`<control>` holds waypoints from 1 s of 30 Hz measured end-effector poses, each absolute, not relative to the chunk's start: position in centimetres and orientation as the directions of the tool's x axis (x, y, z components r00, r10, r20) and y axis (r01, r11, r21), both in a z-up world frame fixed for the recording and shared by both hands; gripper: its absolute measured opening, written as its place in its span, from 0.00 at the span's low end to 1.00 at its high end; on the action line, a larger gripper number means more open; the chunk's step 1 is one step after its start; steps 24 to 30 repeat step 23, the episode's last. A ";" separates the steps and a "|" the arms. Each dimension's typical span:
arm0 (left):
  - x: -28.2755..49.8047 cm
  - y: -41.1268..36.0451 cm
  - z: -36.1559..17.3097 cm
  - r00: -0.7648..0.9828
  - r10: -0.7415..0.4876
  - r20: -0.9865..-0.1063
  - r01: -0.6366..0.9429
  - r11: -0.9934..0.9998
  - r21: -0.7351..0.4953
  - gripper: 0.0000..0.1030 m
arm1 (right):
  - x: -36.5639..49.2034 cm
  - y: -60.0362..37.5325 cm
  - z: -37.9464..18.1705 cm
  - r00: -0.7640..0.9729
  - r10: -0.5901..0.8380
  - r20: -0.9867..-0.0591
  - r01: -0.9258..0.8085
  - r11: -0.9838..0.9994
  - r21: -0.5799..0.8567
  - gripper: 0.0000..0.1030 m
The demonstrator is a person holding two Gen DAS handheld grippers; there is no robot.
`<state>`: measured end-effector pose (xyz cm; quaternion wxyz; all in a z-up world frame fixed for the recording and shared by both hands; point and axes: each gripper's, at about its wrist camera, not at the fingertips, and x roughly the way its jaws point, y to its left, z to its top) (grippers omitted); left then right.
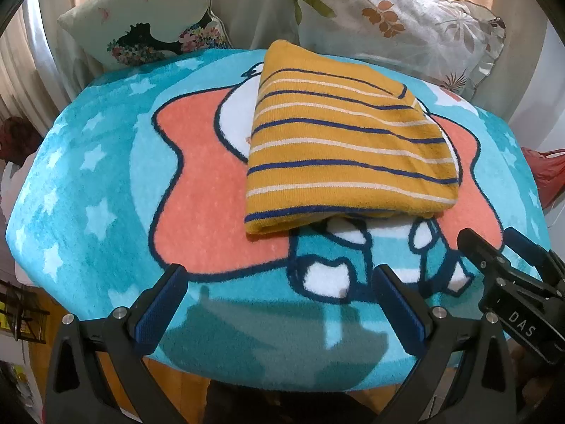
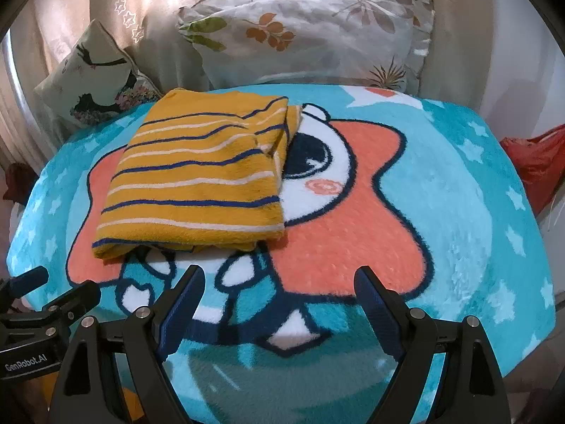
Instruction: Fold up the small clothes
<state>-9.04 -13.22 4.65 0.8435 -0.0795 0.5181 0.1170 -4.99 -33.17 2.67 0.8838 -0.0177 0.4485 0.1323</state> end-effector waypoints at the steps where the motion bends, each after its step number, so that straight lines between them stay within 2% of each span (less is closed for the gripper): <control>1: -9.0 -13.2 4.6 0.434 0.113 -0.894 -0.281 0.959 -0.015 1.00 | -5.0 -33.1 2.7 0.562 0.218 -0.798 -0.253 0.964 0.085 0.87; 30: -7.5 -12.0 3.6 0.399 0.071 -0.914 -0.317 0.946 -0.065 1.00 | -1.5 -30.9 2.4 0.539 0.217 -0.814 -0.331 0.943 0.033 0.87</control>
